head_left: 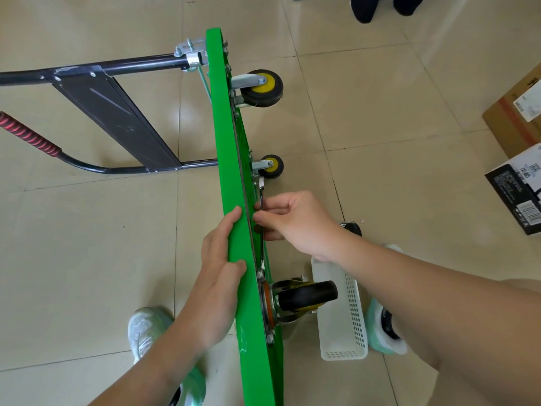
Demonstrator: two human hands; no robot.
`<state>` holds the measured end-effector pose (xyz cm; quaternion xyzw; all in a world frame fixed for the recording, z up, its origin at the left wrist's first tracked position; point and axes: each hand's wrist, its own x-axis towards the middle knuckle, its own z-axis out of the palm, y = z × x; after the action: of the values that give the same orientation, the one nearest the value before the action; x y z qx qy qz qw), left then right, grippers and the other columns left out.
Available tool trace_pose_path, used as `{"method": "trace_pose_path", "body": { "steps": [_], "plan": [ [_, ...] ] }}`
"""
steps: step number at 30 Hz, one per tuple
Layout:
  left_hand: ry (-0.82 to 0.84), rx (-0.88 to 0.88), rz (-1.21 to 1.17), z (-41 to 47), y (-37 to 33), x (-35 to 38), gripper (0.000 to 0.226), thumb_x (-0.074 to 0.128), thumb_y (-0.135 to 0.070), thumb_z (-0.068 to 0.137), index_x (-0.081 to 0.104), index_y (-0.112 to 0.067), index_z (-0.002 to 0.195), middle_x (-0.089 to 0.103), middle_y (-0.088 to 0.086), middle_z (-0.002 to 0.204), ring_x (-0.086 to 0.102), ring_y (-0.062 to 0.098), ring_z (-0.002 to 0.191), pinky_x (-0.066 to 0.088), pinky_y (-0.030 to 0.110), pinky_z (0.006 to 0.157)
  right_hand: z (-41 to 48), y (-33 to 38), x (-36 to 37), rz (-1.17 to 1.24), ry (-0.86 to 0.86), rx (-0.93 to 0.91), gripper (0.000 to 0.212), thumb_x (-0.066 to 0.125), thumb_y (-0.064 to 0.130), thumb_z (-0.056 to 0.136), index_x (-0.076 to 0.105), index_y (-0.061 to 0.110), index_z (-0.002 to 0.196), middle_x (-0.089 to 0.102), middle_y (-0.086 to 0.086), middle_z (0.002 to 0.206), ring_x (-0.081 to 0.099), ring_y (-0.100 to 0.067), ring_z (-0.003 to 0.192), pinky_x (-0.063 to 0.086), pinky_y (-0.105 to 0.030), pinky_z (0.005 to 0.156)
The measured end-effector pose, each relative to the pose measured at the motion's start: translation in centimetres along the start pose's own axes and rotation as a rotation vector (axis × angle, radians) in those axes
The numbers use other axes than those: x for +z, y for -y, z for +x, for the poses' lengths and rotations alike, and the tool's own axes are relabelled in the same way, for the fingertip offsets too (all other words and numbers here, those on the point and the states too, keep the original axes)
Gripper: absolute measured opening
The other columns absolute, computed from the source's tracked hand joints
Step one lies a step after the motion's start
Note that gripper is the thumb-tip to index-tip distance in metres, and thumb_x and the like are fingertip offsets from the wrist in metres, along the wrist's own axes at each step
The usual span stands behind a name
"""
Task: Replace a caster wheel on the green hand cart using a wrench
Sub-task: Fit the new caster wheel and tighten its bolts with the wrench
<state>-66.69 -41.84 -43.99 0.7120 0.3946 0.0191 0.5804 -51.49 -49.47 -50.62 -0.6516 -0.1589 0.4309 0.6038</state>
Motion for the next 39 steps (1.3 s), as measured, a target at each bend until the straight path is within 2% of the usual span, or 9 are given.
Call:
{"method": "trace_pose_path", "body": {
  "steps": [4, 10, 16, 19, 22, 25, 29, 34, 39],
  "plan": [
    [0.001, -0.024, -0.003, 0.0, -1.5, 0.1, 0.078, 0.036, 0.035, 0.089, 0.036, -0.008, 0.155, 0.037, 0.008, 0.159, 0.041, 0.017, 0.144, 0.032, 0.045, 0.123, 1.3, -1.0, -0.2, -0.042, 0.002, 0.143, 0.015, 0.073, 0.011, 0.091, 0.076, 0.004, 0.104, 0.079, -0.010, 0.091, 0.077, -0.025, 0.085, 0.063, -0.037, 0.078],
    [-0.002, -0.068, 0.038, 0.5, -2.8, 0.2, 0.081, 0.035, 0.039, 0.086, 0.035, -0.004, 0.154, 0.036, 0.013, 0.159, 0.039, 0.014, 0.140, 0.029, 0.030, 0.124, 2.7, -1.9, -0.1, -0.024, 0.015, 0.296, 0.025, 0.073, 0.011, 0.091, 0.070, -0.003, 0.112, 0.077, -0.018, 0.096, 0.077, -0.033, 0.087, 0.062, -0.047, 0.086],
    [-0.009, -0.060, 0.045, 0.3, -3.3, 0.2, 0.079, 0.034, 0.039, 0.087, 0.035, -0.004, 0.153, 0.035, 0.012, 0.160, 0.034, 0.004, 0.131, 0.029, 0.018, 0.114, 3.1, -2.6, -0.3, 0.015, 0.006, 0.447, 0.033, 0.072, 0.010, 0.093, 0.062, -0.007, 0.119, 0.074, -0.025, 0.102, 0.076, -0.036, 0.090, 0.062, -0.045, 0.084],
    [-0.004, -0.055, 0.036, 0.2, -3.3, 0.2, 0.079, 0.034, 0.039, 0.087, 0.035, -0.004, 0.154, 0.036, 0.012, 0.159, 0.035, 0.005, 0.130, 0.032, 0.020, 0.112, 3.6, -1.6, -0.8, 0.000, -0.061, 0.355, 0.027, 0.073, 0.010, 0.091, 0.066, -0.005, 0.112, 0.075, -0.023, 0.097, 0.076, -0.034, 0.084, 0.063, -0.043, 0.079],
    [-0.005, -0.046, 0.041, 0.1, -3.3, 0.1, 0.079, 0.035, 0.039, 0.087, 0.035, -0.004, 0.154, 0.035, 0.011, 0.159, 0.034, 0.005, 0.132, 0.028, 0.024, 0.119, 3.7, 0.0, -1.5, -0.030, -0.157, 0.162, 0.001, 0.074, 0.010, 0.091, 0.072, 0.010, 0.091, 0.078, -0.011, 0.086, 0.077, -0.024, 0.075, 0.064, -0.034, 0.070],
    [-0.003, -0.034, 0.038, 0.1, -3.1, 0.2, 0.080, 0.035, 0.039, 0.086, 0.035, -0.003, 0.154, 0.036, 0.011, 0.158, 0.035, 0.007, 0.132, 0.028, 0.029, 0.122, 2.3, 1.2, -1.1, -0.069, -0.120, 0.008, 0.014, 0.075, 0.011, 0.090, 0.074, 0.025, 0.089, 0.079, 0.003, 0.086, 0.077, -0.016, 0.081, 0.062, -0.028, 0.069],
    [-0.006, -0.001, 0.034, -0.1, -2.3, 0.3, 0.079, 0.035, 0.036, 0.089, 0.034, -0.006, 0.155, 0.036, 0.005, 0.155, 0.037, 0.015, 0.145, 0.029, 0.030, 0.122, -0.3, 1.6, -0.3, -0.112, 0.012, -0.092, 0.018, 0.076, 0.013, 0.088, 0.074, 0.029, 0.095, 0.079, 0.005, 0.088, 0.077, -0.014, 0.086, 0.064, -0.031, 0.072],
    [0.001, 0.007, 0.027, -0.2, -0.7, 0.5, 0.076, 0.038, 0.031, 0.093, 0.034, -0.010, 0.157, 0.033, 0.006, 0.166, 0.033, 0.019, 0.154, 0.030, 0.037, 0.125, -2.6, 1.5, -0.3, -0.076, 0.044, -0.133, 0.025, 0.075, 0.008, 0.089, 0.073, 0.032, 0.095, 0.078, 0.010, 0.082, 0.076, -0.008, 0.084, 0.060, -0.021, 0.070],
    [-0.001, 0.008, 0.051, 0.3, 0.6, 0.5, 0.076, 0.039, 0.029, 0.094, 0.033, -0.012, 0.158, 0.032, 0.005, 0.166, 0.033, 0.018, 0.153, 0.031, 0.040, 0.125, -3.8, 0.6, 0.4, -0.054, 0.052, -0.193, 0.026, 0.077, 0.010, 0.086, 0.075, 0.034, 0.096, 0.079, 0.010, 0.092, 0.075, -0.010, 0.092, 0.059, -0.024, 0.085]
  ]
}}
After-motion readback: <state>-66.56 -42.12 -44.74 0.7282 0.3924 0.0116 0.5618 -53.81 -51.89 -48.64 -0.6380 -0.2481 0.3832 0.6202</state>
